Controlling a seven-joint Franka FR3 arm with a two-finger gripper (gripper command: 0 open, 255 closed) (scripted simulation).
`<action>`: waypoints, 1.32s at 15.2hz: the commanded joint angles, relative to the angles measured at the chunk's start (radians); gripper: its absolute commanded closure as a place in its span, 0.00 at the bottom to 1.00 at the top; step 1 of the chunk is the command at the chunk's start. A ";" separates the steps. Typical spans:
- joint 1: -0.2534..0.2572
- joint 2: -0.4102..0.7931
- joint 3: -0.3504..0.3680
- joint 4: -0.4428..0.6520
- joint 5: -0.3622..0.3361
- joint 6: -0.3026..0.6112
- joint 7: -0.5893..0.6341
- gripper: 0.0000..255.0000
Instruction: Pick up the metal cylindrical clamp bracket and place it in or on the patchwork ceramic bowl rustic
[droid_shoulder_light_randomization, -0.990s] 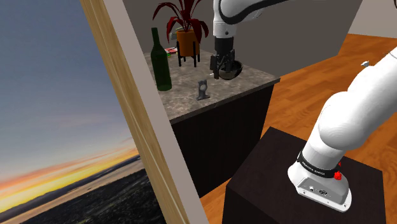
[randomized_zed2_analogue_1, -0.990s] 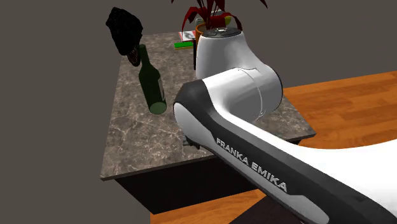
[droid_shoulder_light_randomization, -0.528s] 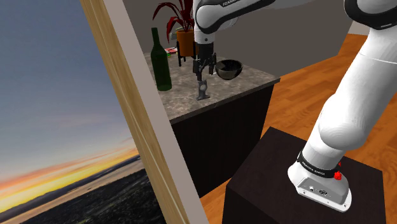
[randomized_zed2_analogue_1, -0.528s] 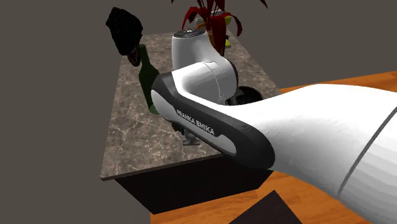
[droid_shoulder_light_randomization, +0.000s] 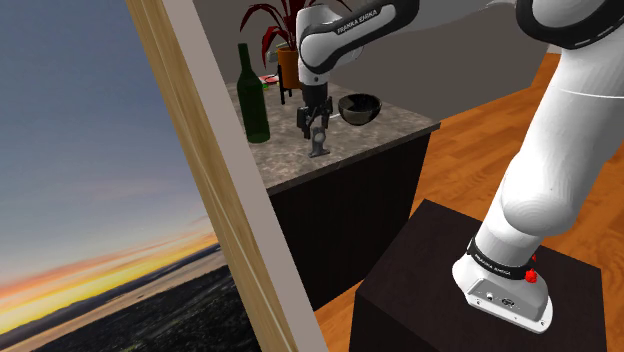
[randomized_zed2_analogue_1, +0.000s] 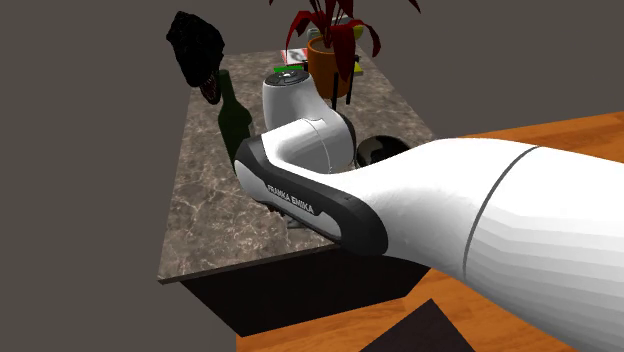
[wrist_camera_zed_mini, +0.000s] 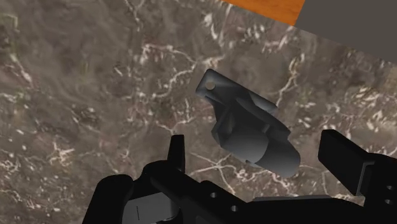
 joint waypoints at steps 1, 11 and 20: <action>0.000 0.005 0.000 -0.013 0.000 0.018 0.001 0.00; 0.000 0.005 0.000 -0.013 0.000 0.018 0.001 1.00; 0.001 0.002 0.000 -0.003 0.000 0.005 0.001 1.00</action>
